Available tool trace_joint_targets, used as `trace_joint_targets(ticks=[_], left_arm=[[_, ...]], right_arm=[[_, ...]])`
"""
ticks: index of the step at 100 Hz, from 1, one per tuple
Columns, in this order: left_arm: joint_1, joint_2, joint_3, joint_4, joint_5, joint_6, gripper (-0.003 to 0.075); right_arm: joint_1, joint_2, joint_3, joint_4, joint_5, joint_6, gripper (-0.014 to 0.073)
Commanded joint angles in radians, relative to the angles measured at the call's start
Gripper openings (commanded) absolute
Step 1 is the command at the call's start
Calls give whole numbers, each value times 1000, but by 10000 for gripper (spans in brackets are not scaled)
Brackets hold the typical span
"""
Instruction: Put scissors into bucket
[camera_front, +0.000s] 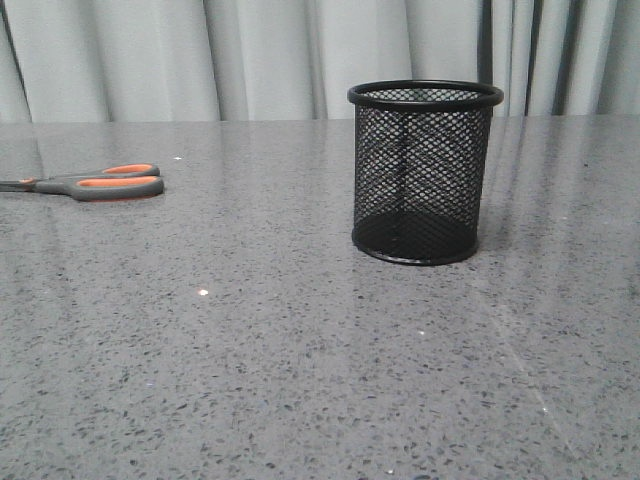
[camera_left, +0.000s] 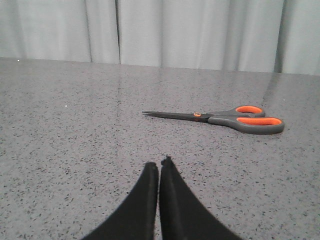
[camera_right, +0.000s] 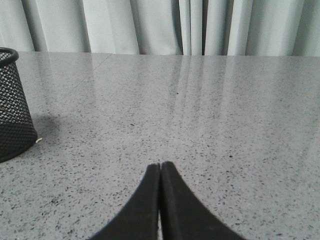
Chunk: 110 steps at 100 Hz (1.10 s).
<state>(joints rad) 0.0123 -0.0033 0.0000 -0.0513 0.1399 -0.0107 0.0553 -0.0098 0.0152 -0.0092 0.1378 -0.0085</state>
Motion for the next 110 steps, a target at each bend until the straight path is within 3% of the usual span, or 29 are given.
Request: trace_joint_targets(ticks=[1,110], left_arm=[[-6,-24,41,-9,-74,-6,-20],[-6,-24,41,-28,-99,-6,-20]], right_arm=[[-6,-22,4,-10,-77,-4,-66],[-6,-22,4,-4,-100,-4,-66]])
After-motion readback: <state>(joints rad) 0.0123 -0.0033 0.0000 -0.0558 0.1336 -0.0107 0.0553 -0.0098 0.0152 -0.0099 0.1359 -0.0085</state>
